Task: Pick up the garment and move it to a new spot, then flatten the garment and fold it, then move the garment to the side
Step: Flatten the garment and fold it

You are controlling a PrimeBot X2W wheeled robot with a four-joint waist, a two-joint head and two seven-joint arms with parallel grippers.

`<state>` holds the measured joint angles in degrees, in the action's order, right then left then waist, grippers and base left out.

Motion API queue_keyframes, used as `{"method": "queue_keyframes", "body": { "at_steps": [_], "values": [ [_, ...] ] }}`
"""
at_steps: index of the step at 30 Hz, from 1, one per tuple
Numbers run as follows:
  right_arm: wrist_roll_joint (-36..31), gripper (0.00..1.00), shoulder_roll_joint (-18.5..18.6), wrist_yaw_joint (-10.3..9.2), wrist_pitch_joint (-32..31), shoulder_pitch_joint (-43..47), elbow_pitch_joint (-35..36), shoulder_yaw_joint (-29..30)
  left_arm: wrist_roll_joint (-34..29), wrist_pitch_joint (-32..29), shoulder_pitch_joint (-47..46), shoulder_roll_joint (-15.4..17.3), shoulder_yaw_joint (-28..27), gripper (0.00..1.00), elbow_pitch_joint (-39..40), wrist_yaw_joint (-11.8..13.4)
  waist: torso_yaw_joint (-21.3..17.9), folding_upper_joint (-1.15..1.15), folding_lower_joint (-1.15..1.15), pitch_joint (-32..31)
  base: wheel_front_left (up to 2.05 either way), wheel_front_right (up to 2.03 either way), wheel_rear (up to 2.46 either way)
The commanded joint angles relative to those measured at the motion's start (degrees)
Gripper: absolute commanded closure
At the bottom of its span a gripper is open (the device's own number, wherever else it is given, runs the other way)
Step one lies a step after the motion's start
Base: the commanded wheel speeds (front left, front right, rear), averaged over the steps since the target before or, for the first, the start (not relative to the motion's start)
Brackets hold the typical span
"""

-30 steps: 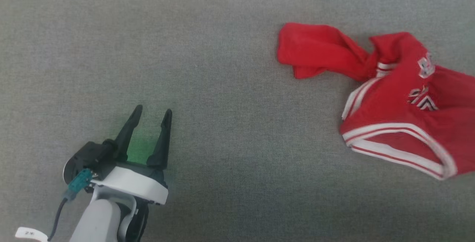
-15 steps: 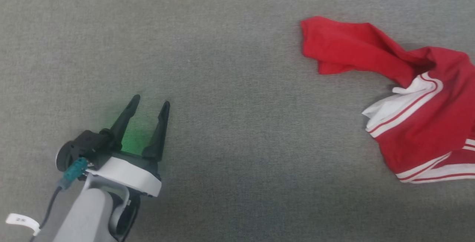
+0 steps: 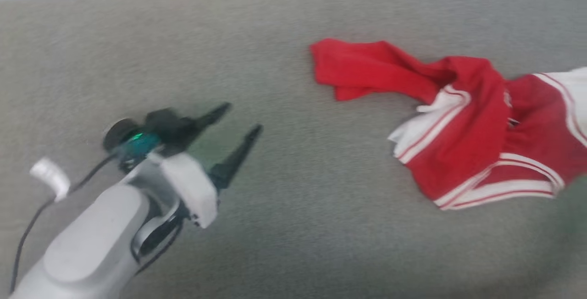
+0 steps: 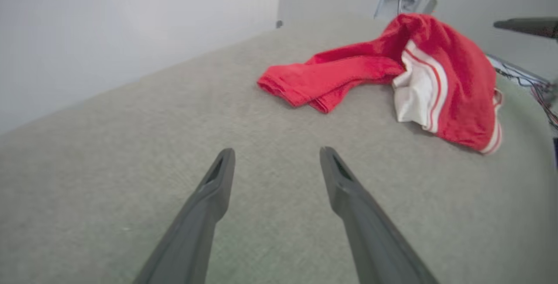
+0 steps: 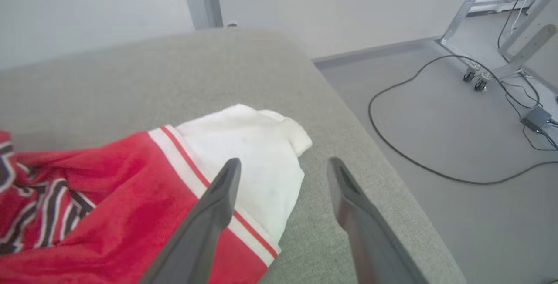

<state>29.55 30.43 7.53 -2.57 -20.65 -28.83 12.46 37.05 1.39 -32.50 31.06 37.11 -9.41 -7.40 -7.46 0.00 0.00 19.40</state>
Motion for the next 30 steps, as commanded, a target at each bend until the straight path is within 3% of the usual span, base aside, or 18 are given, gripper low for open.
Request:
{"method": "queue_keyframes", "body": {
  "at_steps": [1,6,12,18,23,30],
  "values": [
    [0.73,0.00,-1.40,-0.07,1.01,0.84,1.93,-0.84,3.90,-4.17,-2.11,0.82,2.75,0.00,0.96,-0.10,-3.11,0.00,0.00,-0.81,0.00,0.00,0.00],
    [2.20,0.00,-5.42,-0.07,2.23,2.55,8.46,-4.35,22.07,-22.50,-11.09,1.78,11.90,0.00,3.65,-0.11,-8.33,0.00,0.00,-0.41,0.00,0.00,0.00],
    [2.20,0.00,-8.61,-0.06,2.80,2.62,12.37,-8.01,31.69,-35.35,-21.95,-2.78,14.33,0.00,-4.81,-0.10,-13.83,0.00,0.00,2.01,0.00,0.00,0.00],
    [2.48,0.00,-10.89,-0.05,3.65,1.64,13.01,-10.37,30.96,-37.40,-29.64,-8.36,17.34,0.00,-15.08,-0.10,-18.43,0.00,0.00,4.26,0.00,0.00,0.00],
    [2.57,0.00,-12.07,-0.05,4.32,1.33,12.42,-11.72,30.55,-37.49,-32.58,-10.32,19.52,0.00,-20.53,-0.10,-20.62,0.00,0.00,5.23,0.00,0.00,0.00],
    [2.86,0.00,-12.97,-0.05,5.32,0.54,10.67,-13.44,31.85,-36.25,-34.97,-10.56,22.64,0.00,-25.30,-0.11,-22.56,0.00,0.00,6.10,0.00,0.00,0.00]
  ]
}}
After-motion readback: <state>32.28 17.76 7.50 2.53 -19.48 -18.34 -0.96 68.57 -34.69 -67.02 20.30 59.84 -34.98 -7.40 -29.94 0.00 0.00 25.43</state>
